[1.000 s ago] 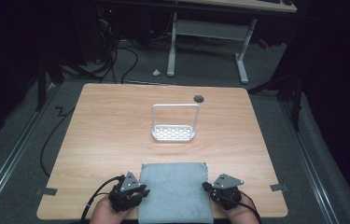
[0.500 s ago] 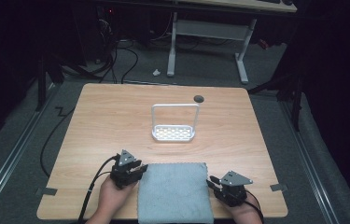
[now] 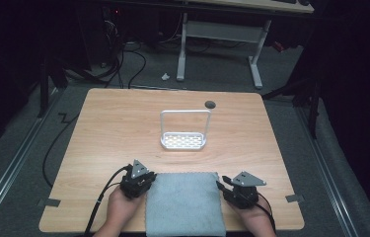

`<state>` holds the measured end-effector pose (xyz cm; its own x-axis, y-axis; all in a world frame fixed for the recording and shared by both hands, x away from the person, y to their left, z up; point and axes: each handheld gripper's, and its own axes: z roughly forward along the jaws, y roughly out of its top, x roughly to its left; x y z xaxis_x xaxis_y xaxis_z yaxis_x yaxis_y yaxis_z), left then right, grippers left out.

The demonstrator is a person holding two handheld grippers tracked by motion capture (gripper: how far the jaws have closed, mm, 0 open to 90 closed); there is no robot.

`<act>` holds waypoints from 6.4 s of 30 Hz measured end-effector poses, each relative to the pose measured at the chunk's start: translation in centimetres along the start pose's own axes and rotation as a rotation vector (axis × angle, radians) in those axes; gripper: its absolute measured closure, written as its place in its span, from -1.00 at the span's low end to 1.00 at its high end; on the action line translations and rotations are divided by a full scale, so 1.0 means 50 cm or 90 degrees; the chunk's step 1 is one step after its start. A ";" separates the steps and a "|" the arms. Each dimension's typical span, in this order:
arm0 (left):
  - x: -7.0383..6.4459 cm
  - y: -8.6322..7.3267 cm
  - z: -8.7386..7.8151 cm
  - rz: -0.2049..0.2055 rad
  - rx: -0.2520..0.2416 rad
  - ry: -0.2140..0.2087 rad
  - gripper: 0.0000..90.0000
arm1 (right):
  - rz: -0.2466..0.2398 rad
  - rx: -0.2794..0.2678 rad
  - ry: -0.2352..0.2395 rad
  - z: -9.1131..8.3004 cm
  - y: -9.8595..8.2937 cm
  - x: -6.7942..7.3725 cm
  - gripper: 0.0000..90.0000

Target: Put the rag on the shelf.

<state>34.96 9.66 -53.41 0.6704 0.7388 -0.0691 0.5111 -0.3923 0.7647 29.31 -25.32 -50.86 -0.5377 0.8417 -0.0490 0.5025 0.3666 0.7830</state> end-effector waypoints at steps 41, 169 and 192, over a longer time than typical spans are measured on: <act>0.011 -0.002 -0.002 -0.025 0.001 -0.019 0.92 | 0.027 0.043 -0.001 0.094 0.020 -0.011 0.98; 0.138 0.403 -0.038 0.011 -0.291 0.156 0.98 | 0.014 -0.248 -0.158 0.061 0.428 -0.174 0.99; 0.143 0.304 0.024 -0.005 -0.215 0.096 0.98 | 0.026 -0.173 -0.109 0.138 0.340 -0.183 0.99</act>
<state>48.14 8.31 -43.03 0.5671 0.8237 -0.0002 0.2936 -0.2019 0.9344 47.42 -24.06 -41.38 -0.3875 0.9165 -0.0995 0.3092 0.2309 0.9225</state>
